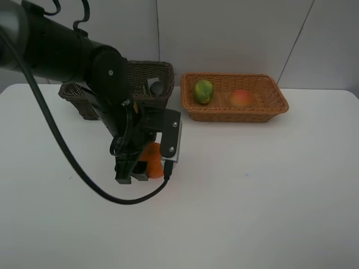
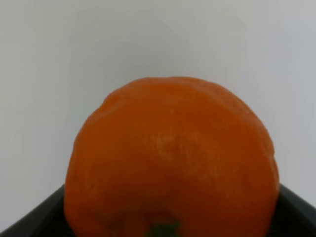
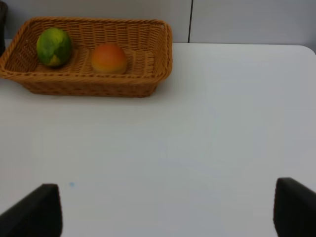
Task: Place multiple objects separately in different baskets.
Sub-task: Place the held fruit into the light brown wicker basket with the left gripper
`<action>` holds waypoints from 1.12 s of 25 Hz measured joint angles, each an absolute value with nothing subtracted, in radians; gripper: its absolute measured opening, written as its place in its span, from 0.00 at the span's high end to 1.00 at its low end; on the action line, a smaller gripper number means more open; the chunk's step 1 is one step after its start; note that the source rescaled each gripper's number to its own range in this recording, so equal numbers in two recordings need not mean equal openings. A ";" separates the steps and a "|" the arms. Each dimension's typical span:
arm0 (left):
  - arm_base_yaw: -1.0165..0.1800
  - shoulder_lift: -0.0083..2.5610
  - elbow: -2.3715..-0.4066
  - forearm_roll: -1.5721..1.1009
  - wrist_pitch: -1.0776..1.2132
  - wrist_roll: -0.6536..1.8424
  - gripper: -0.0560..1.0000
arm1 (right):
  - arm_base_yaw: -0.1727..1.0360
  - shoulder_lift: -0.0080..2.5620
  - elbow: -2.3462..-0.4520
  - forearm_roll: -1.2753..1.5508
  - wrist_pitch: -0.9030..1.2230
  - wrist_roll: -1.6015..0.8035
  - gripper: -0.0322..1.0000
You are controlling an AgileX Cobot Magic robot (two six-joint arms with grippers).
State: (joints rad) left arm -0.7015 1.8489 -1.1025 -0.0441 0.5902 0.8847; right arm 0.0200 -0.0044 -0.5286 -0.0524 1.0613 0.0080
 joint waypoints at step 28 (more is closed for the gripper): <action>-0.702 2.336 -1.971 0.025 0.431 -0.014 0.10 | 0.020 -0.004 -0.529 -0.053 1.061 0.008 0.13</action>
